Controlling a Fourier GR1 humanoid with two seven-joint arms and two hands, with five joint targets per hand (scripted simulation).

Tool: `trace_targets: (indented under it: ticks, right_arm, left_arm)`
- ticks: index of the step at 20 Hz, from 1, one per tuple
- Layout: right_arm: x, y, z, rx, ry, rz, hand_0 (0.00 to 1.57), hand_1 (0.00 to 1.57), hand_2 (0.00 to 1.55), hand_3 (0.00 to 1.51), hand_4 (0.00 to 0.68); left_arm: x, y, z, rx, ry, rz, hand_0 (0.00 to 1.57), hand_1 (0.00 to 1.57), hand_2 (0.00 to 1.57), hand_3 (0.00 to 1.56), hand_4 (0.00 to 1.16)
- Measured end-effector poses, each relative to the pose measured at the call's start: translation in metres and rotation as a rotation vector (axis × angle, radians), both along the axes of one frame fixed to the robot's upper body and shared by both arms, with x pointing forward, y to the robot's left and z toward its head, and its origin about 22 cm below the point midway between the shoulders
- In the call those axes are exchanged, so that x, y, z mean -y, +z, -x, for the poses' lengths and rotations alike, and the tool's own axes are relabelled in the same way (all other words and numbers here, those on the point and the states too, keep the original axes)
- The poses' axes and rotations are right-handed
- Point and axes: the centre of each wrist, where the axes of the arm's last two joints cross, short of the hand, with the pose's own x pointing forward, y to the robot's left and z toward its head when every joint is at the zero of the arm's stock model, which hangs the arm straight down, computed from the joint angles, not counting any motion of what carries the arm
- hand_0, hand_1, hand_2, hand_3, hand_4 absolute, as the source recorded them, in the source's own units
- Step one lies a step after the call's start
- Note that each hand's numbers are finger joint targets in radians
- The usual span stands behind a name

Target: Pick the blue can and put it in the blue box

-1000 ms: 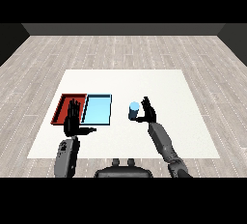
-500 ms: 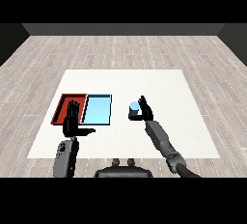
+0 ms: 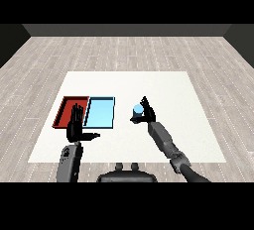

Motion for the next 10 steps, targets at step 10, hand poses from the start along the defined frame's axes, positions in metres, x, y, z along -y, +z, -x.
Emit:
trace_targets:
  ticks: [10]
  right_arm:
    - [-0.011, 0.003, -0.008, -0.013, 0.016, -0.011, 0.0, 0.0, 0.0, 0.0, 0.0]
  left_arm:
    - [-0.016, -0.001, -0.002, 0.0, 0.003, 0.01, 0.0, 0.0, 0.0, 0.0, 0.0]
